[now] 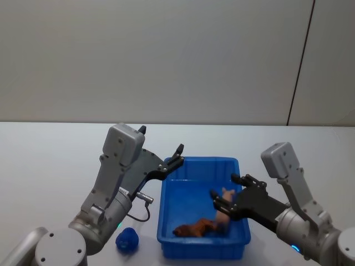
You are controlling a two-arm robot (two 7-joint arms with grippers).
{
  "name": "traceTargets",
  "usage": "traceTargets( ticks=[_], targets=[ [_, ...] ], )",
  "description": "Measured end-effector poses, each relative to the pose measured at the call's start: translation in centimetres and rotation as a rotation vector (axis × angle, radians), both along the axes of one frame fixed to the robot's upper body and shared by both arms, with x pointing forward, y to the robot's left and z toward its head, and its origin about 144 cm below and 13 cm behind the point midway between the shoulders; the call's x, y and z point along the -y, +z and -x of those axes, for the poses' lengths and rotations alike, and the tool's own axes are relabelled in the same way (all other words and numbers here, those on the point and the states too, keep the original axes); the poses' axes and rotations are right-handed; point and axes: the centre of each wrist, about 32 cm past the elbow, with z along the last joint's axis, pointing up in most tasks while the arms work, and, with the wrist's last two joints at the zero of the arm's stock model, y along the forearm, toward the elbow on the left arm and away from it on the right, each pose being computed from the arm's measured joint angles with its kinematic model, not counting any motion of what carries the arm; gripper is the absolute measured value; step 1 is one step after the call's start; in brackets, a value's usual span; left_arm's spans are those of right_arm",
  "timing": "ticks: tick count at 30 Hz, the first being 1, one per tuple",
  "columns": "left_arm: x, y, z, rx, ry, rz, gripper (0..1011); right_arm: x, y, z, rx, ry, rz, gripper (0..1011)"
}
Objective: Pick up the two dolls from the table and place them into the box.
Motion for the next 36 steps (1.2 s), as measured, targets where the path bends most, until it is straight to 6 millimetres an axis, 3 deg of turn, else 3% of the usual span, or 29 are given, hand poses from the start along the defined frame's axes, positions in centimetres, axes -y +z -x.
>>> traceTargets(
  ticks=[2,10,23,36],
  targets=[
    [0.0,0.0,0.0,0.0,0.0,0.0,1001,-0.1,0.0,-0.1,-0.008,-0.004,-0.001,777],
    [0.0,0.0,0.0,0.0,0.0,0.0,1001,0.6,-0.1,-0.3,-0.021,-0.039,-0.047,993],
    [0.0,0.0,0.0,0.0,0.0,0.0,1002,4.7,-0.6,0.4,0.036,-0.105,-0.09,1001],
    [-0.2,0.0,0.1,-0.007,0.003,-0.013,1002,6.8,-0.9,0.9,0.069,-0.138,-0.094,1001]
  ],
)
